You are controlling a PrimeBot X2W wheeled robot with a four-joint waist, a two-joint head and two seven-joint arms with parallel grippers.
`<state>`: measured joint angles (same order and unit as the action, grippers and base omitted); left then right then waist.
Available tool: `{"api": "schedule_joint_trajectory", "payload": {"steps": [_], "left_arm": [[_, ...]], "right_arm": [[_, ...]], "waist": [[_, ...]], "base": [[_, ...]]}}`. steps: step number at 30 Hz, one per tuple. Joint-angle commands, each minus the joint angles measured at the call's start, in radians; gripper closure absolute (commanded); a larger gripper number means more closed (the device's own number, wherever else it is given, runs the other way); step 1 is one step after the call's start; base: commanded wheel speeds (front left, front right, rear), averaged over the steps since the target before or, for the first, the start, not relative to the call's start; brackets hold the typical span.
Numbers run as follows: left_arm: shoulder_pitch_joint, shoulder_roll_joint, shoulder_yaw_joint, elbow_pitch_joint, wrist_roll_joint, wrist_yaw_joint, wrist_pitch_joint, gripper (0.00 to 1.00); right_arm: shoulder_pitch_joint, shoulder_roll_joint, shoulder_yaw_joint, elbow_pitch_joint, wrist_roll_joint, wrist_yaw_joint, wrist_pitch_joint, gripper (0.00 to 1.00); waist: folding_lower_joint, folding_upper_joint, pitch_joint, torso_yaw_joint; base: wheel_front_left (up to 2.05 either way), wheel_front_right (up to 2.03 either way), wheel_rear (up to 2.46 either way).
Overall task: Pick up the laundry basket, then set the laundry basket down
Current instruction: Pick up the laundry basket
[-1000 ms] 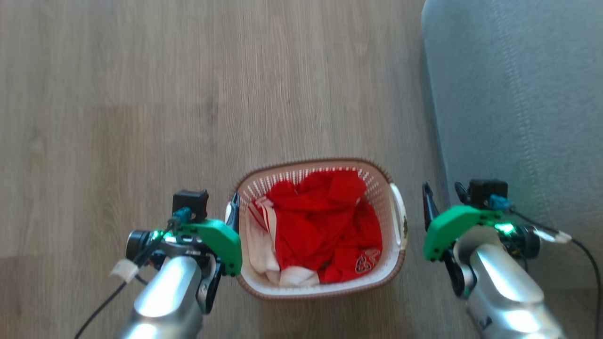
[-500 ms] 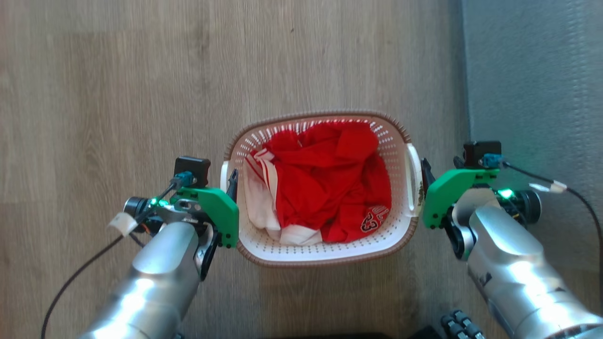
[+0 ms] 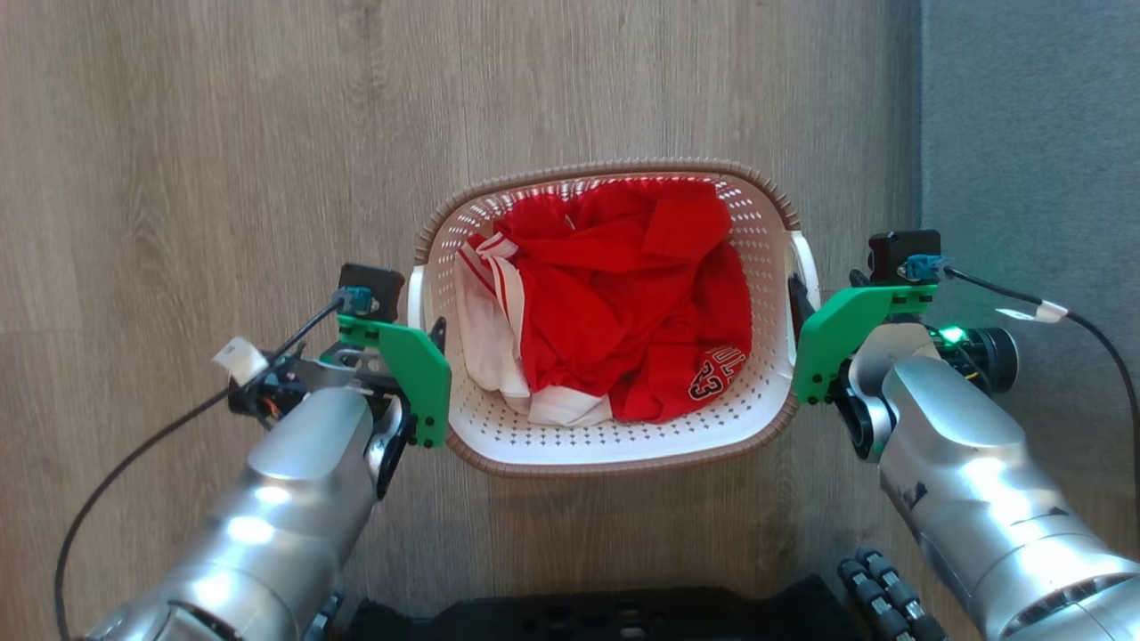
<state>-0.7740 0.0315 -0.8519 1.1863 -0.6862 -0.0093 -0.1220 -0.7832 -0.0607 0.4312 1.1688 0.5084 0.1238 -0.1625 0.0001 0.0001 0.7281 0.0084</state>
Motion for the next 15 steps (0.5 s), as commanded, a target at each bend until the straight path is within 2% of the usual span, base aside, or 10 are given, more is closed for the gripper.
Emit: {"api": "schedule_joint_trajectory", "payload": {"steps": [1,15], "left_arm": [[-0.011,0.019,0.004,0.004,-0.008,0.014,0.005,0.00],[-0.078,0.019,-0.096,0.015,-0.097,0.030,0.075,0.00]], "right_arm": [[0.019,0.010,0.027,-0.003,0.009,0.007,0.004,0.00],[-0.046,0.010,0.100,0.031,0.083,0.007,0.081,0.00]], "waist": [[-0.0001,-0.0001,0.006,0.001],[-0.0001,-0.0001,0.077,-0.003]], "base": [[0.00,0.00,0.00],[0.00,0.00,0.00]]}}
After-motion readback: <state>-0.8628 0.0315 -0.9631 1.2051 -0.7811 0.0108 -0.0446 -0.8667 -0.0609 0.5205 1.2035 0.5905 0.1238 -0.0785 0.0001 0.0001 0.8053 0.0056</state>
